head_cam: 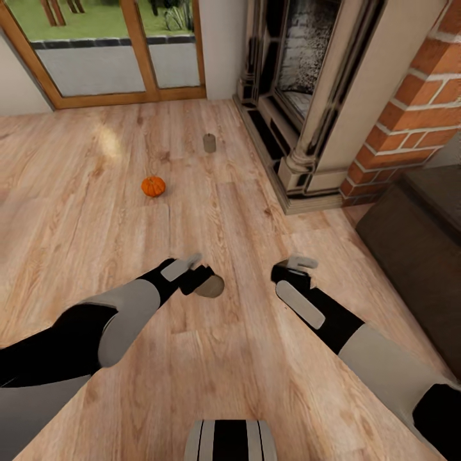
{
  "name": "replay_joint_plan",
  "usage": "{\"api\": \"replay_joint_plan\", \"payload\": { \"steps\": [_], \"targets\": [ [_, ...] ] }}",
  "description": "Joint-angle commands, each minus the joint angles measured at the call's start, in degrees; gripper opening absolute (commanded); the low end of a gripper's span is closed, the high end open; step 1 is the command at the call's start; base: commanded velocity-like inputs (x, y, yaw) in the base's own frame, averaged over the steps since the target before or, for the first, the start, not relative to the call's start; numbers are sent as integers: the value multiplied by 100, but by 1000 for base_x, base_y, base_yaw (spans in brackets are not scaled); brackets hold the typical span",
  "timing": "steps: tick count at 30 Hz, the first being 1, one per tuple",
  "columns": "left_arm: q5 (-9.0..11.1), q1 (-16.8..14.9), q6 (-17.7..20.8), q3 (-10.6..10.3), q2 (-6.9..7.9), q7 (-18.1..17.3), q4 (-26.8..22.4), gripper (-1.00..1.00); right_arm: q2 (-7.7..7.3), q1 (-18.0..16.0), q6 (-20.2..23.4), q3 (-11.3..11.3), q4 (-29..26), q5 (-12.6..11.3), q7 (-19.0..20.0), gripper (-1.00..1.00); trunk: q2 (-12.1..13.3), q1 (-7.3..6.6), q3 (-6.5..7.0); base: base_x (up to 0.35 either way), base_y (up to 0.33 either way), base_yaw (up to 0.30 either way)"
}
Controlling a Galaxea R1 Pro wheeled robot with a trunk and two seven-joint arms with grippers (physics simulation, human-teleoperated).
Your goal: Place each of the two pumpkins and all three candles from the living room inside a cabinet in the living room (use any cabinet), then make sure every cabinet is closed, and position the cauldron so it is next to a table in the living room.
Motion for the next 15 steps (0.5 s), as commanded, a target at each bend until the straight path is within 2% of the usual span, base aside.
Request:
{"api": "replay_joint_plan", "payload": {
  "steps": [1, 2, 3, 4, 5, 6, 7, 8, 10, 12, 15],
  "targets": [
    [46, 108, -20, -43, -19, -53, -17, -100, 19, 74, -144, 95, 8, 15, -25, -100, 0, -4, 20, 0, 0, 0],
    [46, 159, -45, -43, -24, -112, -17, -100, 27, 102, -258, 153, 16, 31, -22, -100, 1, -6, 42, 0, 0, 0],
    [46, 260, -96, -43, -32, -268, -17, -100, 36, 143, -519, 324, 31, 79, -18, -100, 2, -9, 64, 0, 0, 0],
    [46, 359, -149, -43, -34, -478, -17, -100, 44, 171, -807, 567, 46, 159, -15, -100, 4, -12, 86, 0, 0, 0],
    [46, 406, -175, -43, -35, -598, -17, -100, 47, 182, -959, 712, 54, 210, -15, -100, 5, -14, 108, 0, 0, 0],
    [46, 485, -218, -43, -36, -856, -17, -100, 47, 197, -1269, 1027, 84, 328, -18, -100, 6, -17, 130, 0, 0, 0],
    [46, 517, -233, -43, -36, -986, -17, -100, 46, 203, -1422, 1180, 105, 387, -23, -100, 8, -19, 152, 0, 0, 0],
    [46, 576, -257, -42, -35, -1228, -17, -100, 48, 211, -1700, 1441, 143, 493, -37, -100, 9, -22, 175, 0, 0, 0],
    [50, 674, -279, -38, -25, -1491, -17, -100, 49, 217, -1992, 1689, 175, 595, -49, -100, 12, -27, 219, 0, 0, 0],
    [52, 747, -291, -36, -16, -1636, -17, -100, 44, 221, -2141, 1811, 192, 648, -56, -100, 15, -32, 263, 0, 0, 0],
    [59, 798, -304, -35, 12, -1729, -17, -100, 31, 222, -2234, 1878, 202, 685, -75, -100, 19, -40, 330, 0, 0, 0]
  ]
}}
